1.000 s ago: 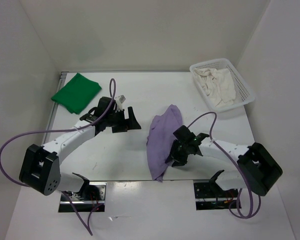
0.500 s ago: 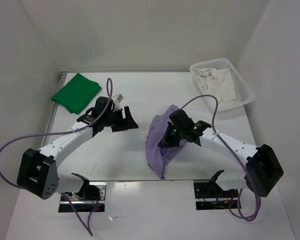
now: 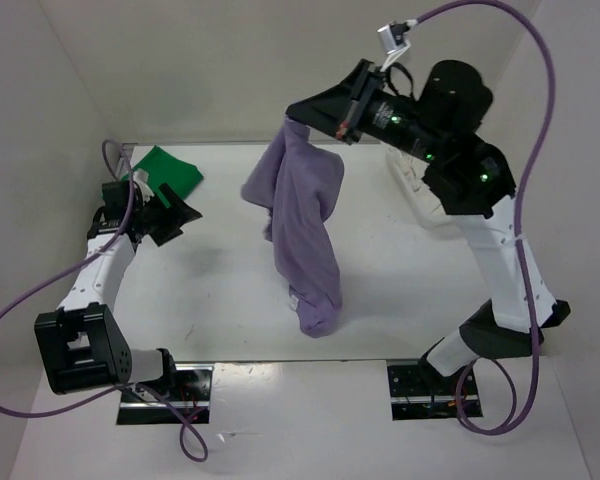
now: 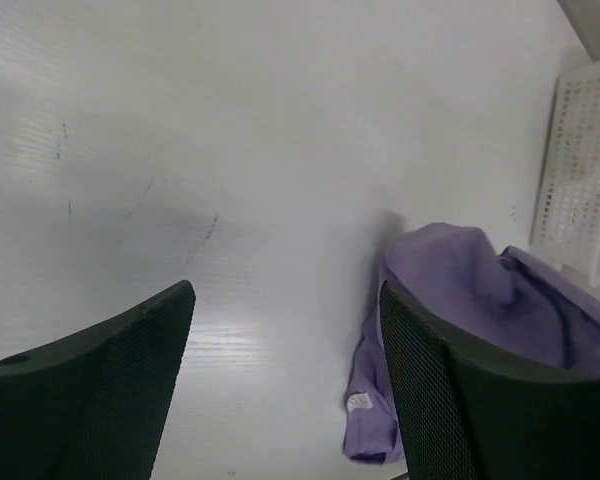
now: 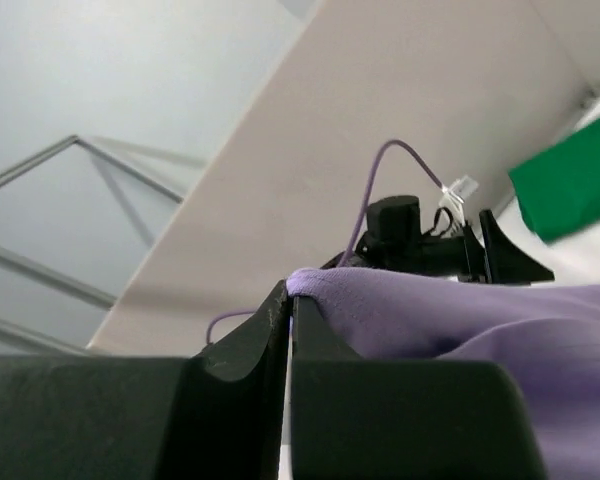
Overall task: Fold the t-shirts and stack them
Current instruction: Flatten out the tshirt
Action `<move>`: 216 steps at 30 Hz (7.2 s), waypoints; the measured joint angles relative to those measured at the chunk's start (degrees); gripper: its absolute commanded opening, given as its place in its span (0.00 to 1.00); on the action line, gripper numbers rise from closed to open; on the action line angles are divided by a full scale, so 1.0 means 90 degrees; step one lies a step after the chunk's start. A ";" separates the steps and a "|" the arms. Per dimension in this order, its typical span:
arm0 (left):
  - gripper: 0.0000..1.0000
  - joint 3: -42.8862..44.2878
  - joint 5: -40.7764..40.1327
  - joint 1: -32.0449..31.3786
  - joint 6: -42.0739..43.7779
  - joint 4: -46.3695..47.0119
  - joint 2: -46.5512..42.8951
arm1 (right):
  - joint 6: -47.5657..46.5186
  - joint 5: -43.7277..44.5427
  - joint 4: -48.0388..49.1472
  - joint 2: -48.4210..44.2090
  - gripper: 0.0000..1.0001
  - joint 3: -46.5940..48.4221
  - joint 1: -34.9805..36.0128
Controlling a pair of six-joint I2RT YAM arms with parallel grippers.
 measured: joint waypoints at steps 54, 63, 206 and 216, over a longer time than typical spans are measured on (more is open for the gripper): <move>0.41 -0.1173 -0.3232 -0.1746 -0.0775 -0.0619 0.0877 | -0.1353 0.0580 0.0262 -0.2011 0.00 -0.7252 -0.2960; 0.00 -0.1258 -0.3274 -0.1807 -0.0959 -0.0408 0.0957 | -0.1353 0.0347 0.0374 -0.2023 0.00 -0.7276 -0.2960; 0.00 0.2584 -0.2169 -0.0996 0.1039 -0.2815 0.0811 | -0.1821 0.1124 0.0294 -0.0527 0.00 -0.7019 -0.3774; 0.70 0.4359 -0.2140 -0.0996 0.1039 -0.2074 0.4265 | -0.1824 0.1302 0.0469 0.1753 0.09 -0.5756 -0.3871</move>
